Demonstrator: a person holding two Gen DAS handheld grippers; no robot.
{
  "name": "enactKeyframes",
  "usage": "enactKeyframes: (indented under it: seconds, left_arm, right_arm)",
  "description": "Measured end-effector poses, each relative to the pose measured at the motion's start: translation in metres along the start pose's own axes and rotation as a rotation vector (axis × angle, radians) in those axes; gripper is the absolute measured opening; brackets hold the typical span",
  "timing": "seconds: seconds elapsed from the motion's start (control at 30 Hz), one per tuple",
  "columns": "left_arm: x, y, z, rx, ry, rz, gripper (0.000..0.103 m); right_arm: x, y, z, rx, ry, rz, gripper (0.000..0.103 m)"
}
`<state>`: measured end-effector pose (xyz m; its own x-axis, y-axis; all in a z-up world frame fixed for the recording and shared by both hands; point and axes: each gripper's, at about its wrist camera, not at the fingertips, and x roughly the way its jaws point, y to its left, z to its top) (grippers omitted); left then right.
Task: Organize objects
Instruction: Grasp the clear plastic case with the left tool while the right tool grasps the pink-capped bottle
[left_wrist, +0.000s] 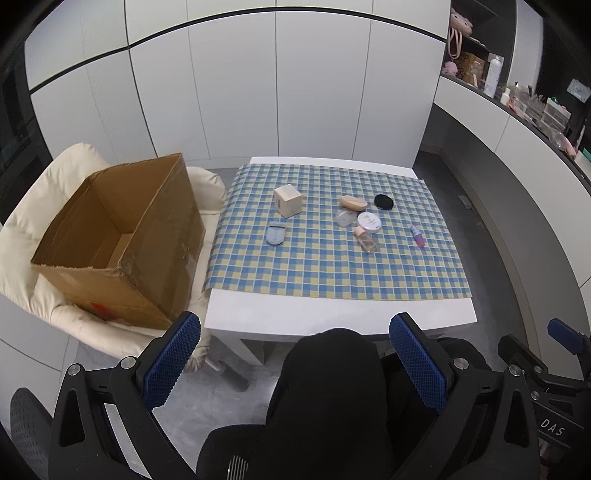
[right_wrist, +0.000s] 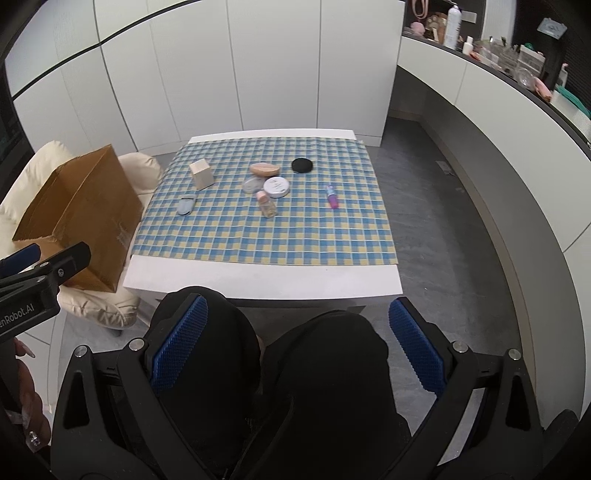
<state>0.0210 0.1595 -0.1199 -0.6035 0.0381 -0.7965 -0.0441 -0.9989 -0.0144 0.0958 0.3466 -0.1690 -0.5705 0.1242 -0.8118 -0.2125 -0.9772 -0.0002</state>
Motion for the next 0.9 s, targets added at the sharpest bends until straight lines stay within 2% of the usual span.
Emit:
enactKeyframes:
  seconds: [0.2,0.4,0.6,0.9]
  left_arm:
    - [0.010,-0.006,0.013,-0.008,-0.006,-0.015,0.102]
    - [0.036,-0.016,0.032,0.003,-0.018,0.000,0.102]
    - [0.073,-0.011,0.045,-0.034,0.029,0.005,0.102]
    - [0.145,0.020,0.059,-0.089,0.113,0.075,0.102]
  right_arm:
    - [0.010,-0.011,0.002,0.011,0.004,-0.017,0.100]
    - [0.029,-0.016,0.022,0.028,-0.043,-0.022,0.100]
    - [0.064,-0.016,0.044,0.018,-0.037,-0.034,0.100]
    - [0.137,-0.028,0.070,0.022,0.024,-0.053,0.100]
